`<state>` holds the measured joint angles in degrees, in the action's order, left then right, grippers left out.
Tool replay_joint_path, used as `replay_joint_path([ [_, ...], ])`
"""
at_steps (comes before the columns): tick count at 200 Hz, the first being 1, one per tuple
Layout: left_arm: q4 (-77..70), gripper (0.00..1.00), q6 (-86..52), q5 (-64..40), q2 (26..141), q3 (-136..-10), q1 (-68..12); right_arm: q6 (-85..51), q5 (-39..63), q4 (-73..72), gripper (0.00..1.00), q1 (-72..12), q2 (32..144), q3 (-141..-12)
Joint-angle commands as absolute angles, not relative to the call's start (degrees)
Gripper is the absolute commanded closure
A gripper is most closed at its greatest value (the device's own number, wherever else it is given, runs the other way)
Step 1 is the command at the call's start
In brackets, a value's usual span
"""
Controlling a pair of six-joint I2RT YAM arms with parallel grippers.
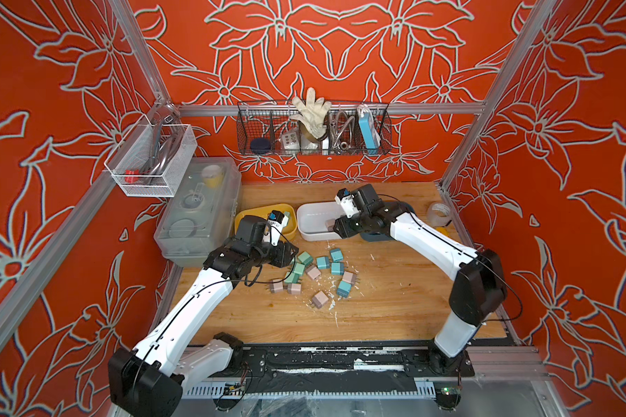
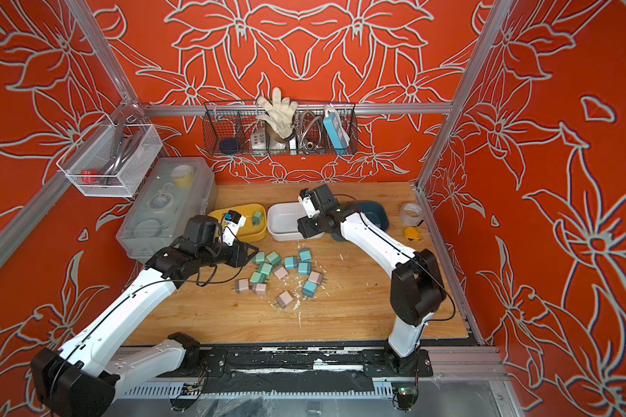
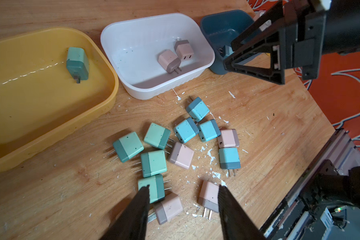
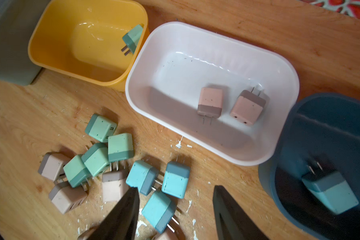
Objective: Place the plugs by color into the storage box
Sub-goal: Place the plug in the storage box, then pick up the plug from the center of the board.
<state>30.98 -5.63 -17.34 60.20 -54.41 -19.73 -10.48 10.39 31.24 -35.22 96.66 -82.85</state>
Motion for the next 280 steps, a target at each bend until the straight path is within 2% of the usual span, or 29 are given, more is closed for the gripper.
replay_joint_path([
  [1, 33.1, 0.46, -6.6, -17.6, 57.9, -51.7, -21.1, -11.8, 8.4, 27.2, 0.38, -36.5, 91.2, -76.8],
  [79, 35.5, 0.47, -7.6, -15.7, 48.2, -39.8, -26.3, -9.6, 6.4, 22.1, 0.4, -37.2, 79.0, -56.8],
  [116, 35.0, 0.47, -7.2, -14.5, 50.0, -39.7, -27.9, -9.6, 8.5, 20.7, 0.4, -37.2, 77.7, -50.0],
  [183, 34.6, 0.47, -7.3, -16.6, 53.4, -39.9, -28.5, -9.2, 13.6, 14.8, 0.39, -37.5, 80.1, -43.6],
  [280, 34.5, 0.47, -7.0, -16.3, 53.2, -40.0, -28.6, -8.6, 9.9, 14.7, 0.38, -41.4, 89.7, -46.4],
])
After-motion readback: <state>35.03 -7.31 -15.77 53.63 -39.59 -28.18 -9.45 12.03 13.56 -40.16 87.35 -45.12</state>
